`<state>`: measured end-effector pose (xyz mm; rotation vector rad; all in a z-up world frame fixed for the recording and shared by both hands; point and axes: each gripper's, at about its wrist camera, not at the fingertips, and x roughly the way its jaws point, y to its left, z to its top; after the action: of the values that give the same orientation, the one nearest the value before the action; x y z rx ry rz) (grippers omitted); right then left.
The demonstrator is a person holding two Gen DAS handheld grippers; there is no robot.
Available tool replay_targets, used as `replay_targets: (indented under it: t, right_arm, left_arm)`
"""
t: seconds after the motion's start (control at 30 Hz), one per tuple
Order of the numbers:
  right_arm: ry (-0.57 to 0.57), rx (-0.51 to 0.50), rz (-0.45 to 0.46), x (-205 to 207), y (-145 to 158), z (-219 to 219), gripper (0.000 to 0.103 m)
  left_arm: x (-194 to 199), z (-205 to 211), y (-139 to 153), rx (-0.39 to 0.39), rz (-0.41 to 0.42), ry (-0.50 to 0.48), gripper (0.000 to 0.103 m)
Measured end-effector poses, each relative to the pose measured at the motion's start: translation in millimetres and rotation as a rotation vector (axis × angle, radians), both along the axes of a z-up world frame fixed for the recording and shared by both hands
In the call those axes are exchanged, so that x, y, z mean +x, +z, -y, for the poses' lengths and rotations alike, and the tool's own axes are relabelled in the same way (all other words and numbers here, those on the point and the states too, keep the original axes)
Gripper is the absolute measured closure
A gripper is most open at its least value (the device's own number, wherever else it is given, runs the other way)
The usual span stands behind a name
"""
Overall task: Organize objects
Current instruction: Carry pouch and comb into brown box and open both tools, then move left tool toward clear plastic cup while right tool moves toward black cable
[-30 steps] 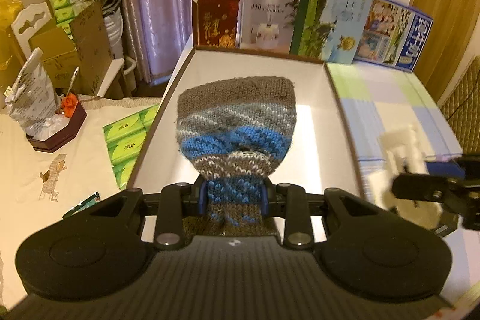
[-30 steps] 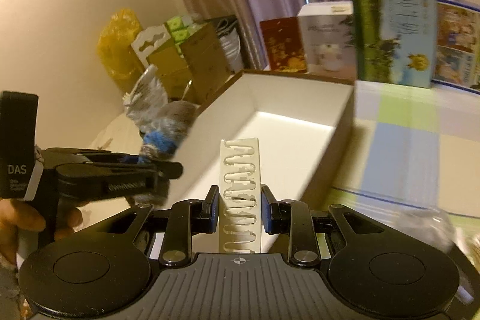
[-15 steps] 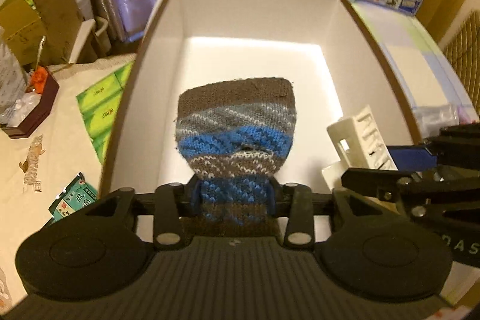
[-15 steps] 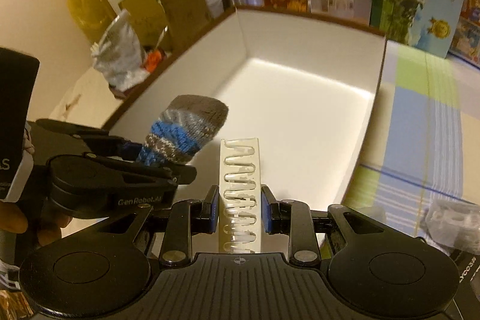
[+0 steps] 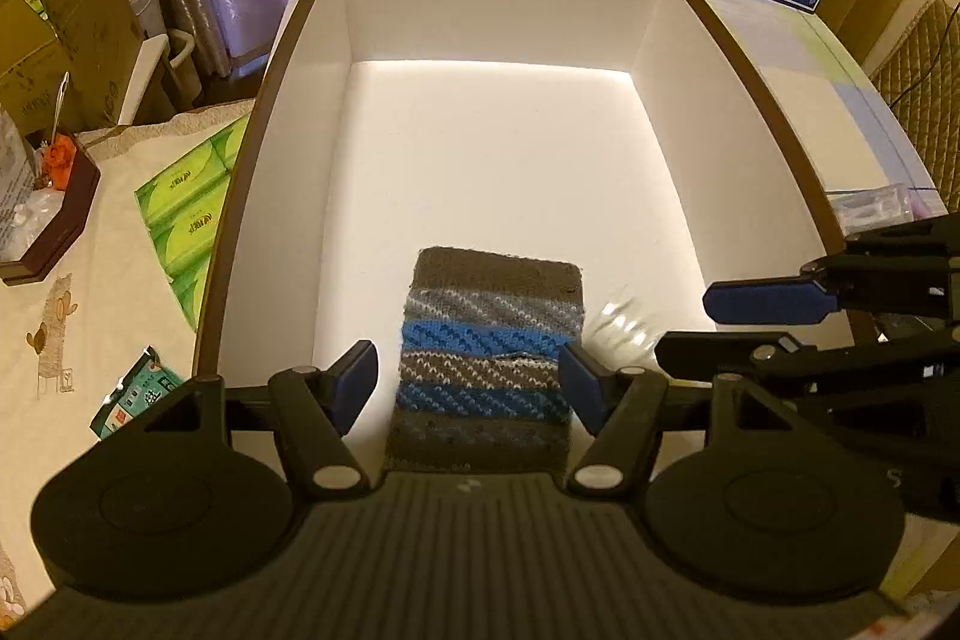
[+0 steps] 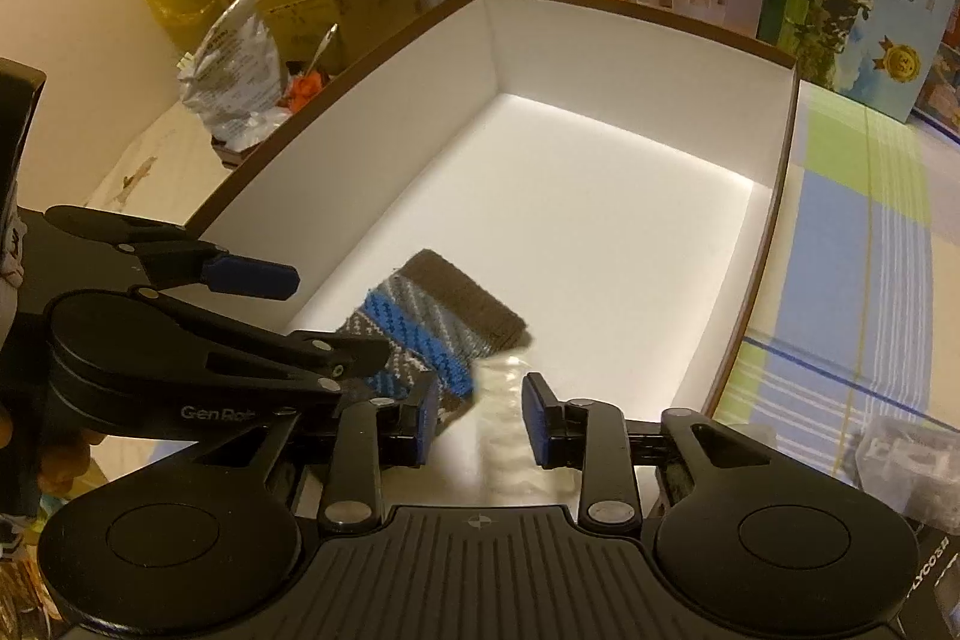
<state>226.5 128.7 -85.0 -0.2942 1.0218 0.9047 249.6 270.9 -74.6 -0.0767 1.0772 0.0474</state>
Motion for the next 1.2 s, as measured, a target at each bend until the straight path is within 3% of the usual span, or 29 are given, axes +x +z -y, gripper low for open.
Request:
replay_targets:
  t: [0.13, 0.27, 0.7, 1.2]
  right_arm:
    - [-0.011, 0.015, 0.02, 0, 7, 5, 0.061]
    - [-0.009, 0.047, 0.028, -3, 17, 14, 0.057]
    - [-0.011, 0.145, 0.06, -25, 51, 53, 0.054]
    - [-0.147, 0.167, 0.087, -30, 74, 142, 0.054]
  left_arm:
    - [-2, -1, 6, -0.016, 0.008, 0.009, 0.039]
    - [-7, 3, 15, -0.009, 0.033, 0.013, 0.029]
    - [-29, 23, 52, -0.027, 0.1, 0.013, 0.028]
    - [-46, 82, 76, -0.069, 0.156, -0.056, 0.029]
